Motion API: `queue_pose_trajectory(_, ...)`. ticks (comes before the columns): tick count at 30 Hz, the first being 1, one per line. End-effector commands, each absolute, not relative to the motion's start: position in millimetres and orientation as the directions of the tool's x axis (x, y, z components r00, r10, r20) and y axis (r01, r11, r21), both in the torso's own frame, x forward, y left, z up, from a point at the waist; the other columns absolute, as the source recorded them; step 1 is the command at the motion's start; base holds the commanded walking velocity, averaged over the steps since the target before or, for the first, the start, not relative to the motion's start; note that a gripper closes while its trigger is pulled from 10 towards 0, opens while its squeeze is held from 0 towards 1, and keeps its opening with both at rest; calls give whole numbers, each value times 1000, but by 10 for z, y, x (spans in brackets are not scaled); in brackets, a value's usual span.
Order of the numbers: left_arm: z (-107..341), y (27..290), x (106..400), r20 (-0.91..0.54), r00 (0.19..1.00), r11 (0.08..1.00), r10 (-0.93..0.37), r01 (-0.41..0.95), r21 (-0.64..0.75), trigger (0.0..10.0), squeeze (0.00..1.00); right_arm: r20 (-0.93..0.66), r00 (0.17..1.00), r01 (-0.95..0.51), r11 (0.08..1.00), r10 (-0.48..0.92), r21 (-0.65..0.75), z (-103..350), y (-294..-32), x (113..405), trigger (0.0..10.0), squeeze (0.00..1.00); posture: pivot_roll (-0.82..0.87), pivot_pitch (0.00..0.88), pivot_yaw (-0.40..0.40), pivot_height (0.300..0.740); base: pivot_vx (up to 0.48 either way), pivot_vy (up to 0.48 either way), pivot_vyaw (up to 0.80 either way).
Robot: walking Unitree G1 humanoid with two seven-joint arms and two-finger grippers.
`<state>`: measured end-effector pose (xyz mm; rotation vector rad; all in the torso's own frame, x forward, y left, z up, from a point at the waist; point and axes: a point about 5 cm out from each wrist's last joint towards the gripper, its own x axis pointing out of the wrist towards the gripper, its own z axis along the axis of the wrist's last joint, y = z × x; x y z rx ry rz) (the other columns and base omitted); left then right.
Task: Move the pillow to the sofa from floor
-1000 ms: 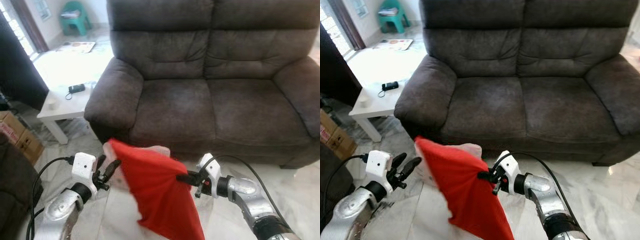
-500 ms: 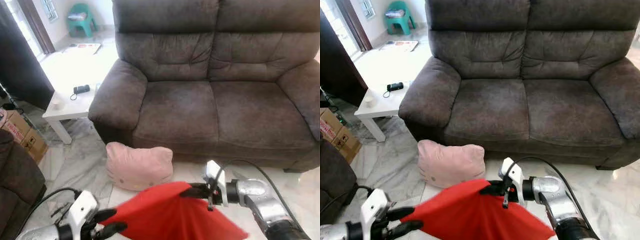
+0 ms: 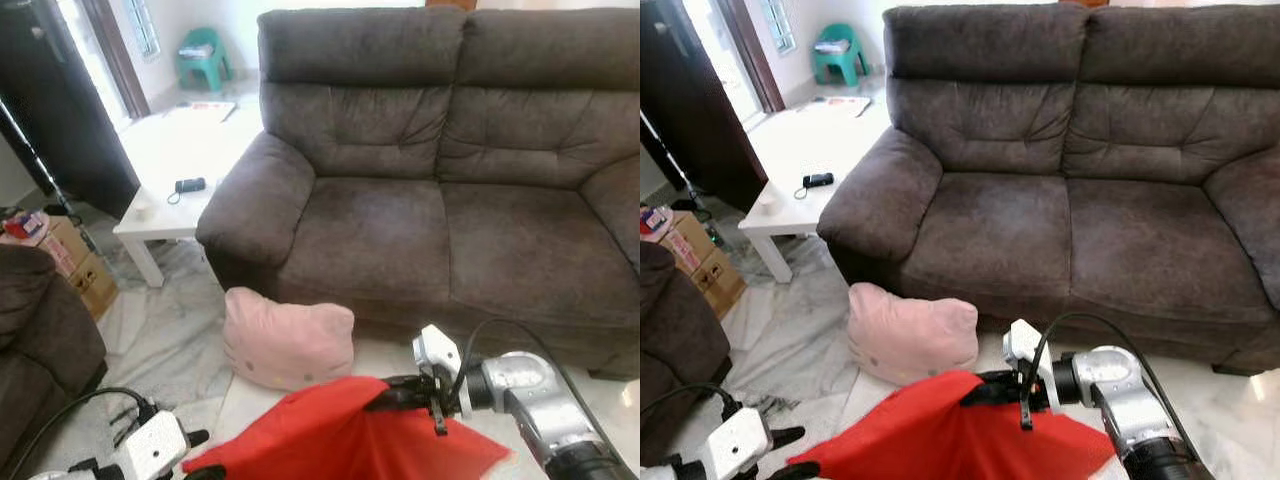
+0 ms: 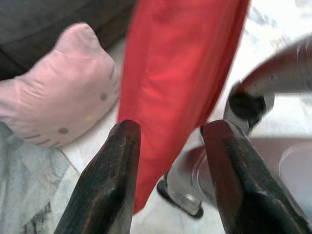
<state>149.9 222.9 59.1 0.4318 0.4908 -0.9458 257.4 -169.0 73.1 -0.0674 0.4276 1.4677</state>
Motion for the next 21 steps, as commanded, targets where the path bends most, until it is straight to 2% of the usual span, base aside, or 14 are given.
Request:
queue_pose_trajectory(1,541,2310,1464,-615,465,488,-637,861,146,10000,0,-231,12,-991,42,973,127,969,-1595,2636,10000,0,125,0,11,740,0,0,0)
queue_pose_trajectory(5,504,2352,1442,-620,460,481,-635,864,148,10000,0,-225,4,-991,34,974,127,991,-1600,2640,10000,0,126,0,11,740,0,0,0)
queue_pose_trajectory(6,450,2397,1386,-663,417,423,-622,891,163,10000,0,-220,-2,-991,27,975,128,1005,-1603,2639,10000,0,126,0,10,740,0,0,0)
queue_pose_trajectory(16,340,2456,1338,-696,399,352,-597,910,219,10000,0,-196,-15,-991,11,980,133,1053,-1608,2625,10000,0,124,3,8,740,0,0,0)
queue_pose_trajectory(18,354,2474,1381,-678,443,373,-587,891,259,10000,0,-196,-14,-991,12,981,133,1057,-1613,2627,10000,0,124,4,7,740,0,0,0)
queue_pose_trajectory(19,386,2493,1450,-646,499,408,-578,862,302,10000,0,-196,-13,-991,13,981,134,1060,-1618,2628,10000,0,124,5,6,740,0,0,0)
queue_pose_trajectory(21,404,2496,1477,-631,520,418,-576,851,319,10000,0,-196,-13,-991,14,980,134,1061,-1619,2629,10000,0,124,5,6,740,0,0,0)
